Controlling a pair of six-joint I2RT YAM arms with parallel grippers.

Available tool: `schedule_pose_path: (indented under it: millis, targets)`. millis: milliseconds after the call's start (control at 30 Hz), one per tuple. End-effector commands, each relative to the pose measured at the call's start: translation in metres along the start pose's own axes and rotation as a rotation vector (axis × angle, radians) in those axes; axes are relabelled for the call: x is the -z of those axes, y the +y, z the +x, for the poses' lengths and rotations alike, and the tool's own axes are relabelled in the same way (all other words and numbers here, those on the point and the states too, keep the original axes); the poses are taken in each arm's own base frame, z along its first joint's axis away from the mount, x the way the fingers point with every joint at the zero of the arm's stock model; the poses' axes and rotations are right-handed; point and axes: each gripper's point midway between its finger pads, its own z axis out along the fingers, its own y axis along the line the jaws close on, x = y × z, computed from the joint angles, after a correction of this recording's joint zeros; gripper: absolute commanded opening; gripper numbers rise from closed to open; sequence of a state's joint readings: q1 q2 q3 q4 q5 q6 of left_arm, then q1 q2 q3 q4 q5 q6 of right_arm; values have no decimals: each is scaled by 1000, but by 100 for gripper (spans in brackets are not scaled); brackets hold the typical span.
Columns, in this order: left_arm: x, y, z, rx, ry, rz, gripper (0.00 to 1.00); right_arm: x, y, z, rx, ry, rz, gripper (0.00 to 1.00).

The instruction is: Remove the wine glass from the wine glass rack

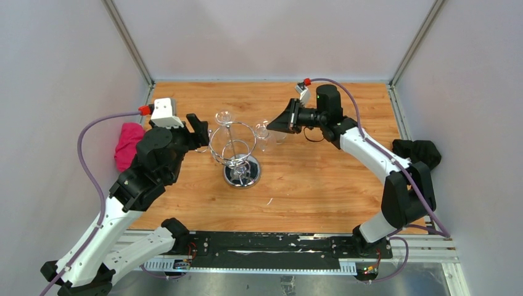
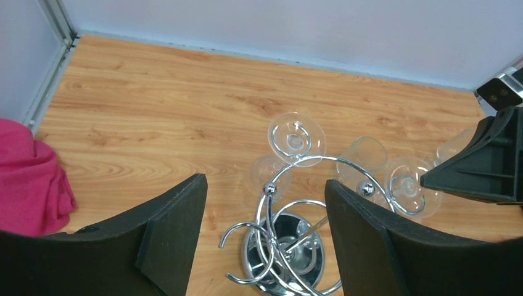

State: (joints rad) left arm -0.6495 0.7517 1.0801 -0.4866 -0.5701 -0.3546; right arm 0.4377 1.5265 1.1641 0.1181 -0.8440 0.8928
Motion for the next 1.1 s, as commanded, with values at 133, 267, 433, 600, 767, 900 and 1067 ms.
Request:
schedule_pose_path:
  millis: [133, 267, 433, 600, 767, 900, 1067]
  targets:
    - [0, 6, -2, -5, -21, -25, 76, 7, 9, -10, 36, -23, 13, 5]
    - [-1, 6, 0, -7, -18, -25, 76, 9, 5, -13, 14, -30, 20, 0]
    - [-3, 5, 3, -17, -9, -27, 76, 13, 8, -20, -23, -52, 6, 0]
    - [-4, 2, 4, -14, -4, -14, 76, 19, 13, -27, -60, -88, -16, 0]
    - [-4, 3, 5, -15, -4, -16, 75, 22, 14, -28, -127, -92, -56, 0]
    - [-3, 3, 5, -15, -3, -17, 75, 22, 19, -30, -156, -96, -108, 0]
    - [-3, 4, 5, -14, -4, -20, 75, 25, 18, -31, -167, -104, -109, 0]
